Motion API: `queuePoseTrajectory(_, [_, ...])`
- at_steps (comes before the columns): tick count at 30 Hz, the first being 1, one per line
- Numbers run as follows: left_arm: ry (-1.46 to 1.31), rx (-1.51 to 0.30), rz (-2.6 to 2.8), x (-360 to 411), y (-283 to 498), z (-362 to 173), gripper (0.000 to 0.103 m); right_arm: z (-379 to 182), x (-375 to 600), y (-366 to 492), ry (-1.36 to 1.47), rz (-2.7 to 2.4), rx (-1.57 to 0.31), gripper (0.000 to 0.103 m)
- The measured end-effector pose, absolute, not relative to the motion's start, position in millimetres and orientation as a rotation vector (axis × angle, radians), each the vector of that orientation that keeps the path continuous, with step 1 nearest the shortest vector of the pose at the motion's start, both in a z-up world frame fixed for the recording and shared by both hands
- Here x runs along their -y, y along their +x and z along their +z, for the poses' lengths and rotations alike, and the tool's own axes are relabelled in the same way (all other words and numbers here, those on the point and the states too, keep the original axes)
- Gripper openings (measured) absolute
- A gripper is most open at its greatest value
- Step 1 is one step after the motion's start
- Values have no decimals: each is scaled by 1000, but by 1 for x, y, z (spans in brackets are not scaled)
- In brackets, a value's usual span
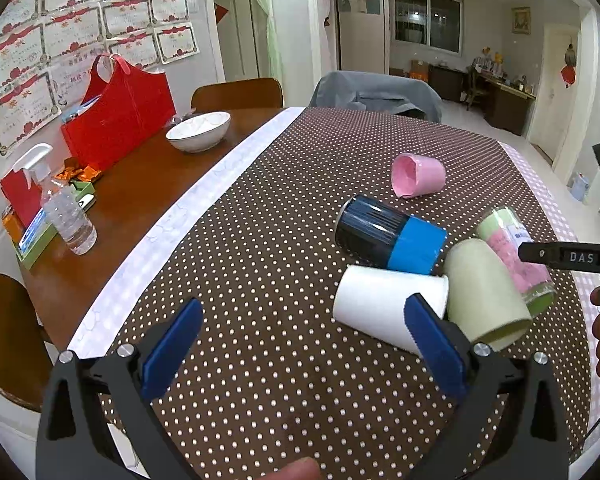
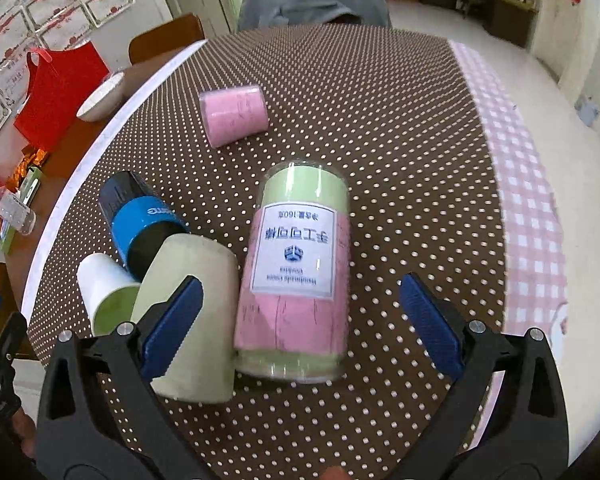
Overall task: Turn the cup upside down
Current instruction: 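Move the right gripper to the clear labeled canister and close on it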
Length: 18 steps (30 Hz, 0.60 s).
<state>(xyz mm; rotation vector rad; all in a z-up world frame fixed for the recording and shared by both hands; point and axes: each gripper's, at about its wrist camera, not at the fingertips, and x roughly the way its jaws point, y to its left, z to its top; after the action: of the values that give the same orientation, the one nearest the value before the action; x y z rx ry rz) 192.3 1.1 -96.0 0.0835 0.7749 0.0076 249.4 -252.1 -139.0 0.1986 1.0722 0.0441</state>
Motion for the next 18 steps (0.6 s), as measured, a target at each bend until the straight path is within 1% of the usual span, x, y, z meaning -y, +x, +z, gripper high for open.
queuePoseTrajectory(6, [80,-791,5,-3,213,-99,99,-154,253,277,237,71,-1169,96])
queuePoseTrajectory(9, [75,-806,7,-5,225,-101,99,-167,255,293,270,97,-1237,87])
queuePoseTrajectory(12, [71,-814,2,-5,231,-102,99,-181,259,303,292,110,-1296,70])
queuePoseTrajectory(18, [75,-819,5,-3,235,-103,99,-185,271,298,375,168,-1283,68])
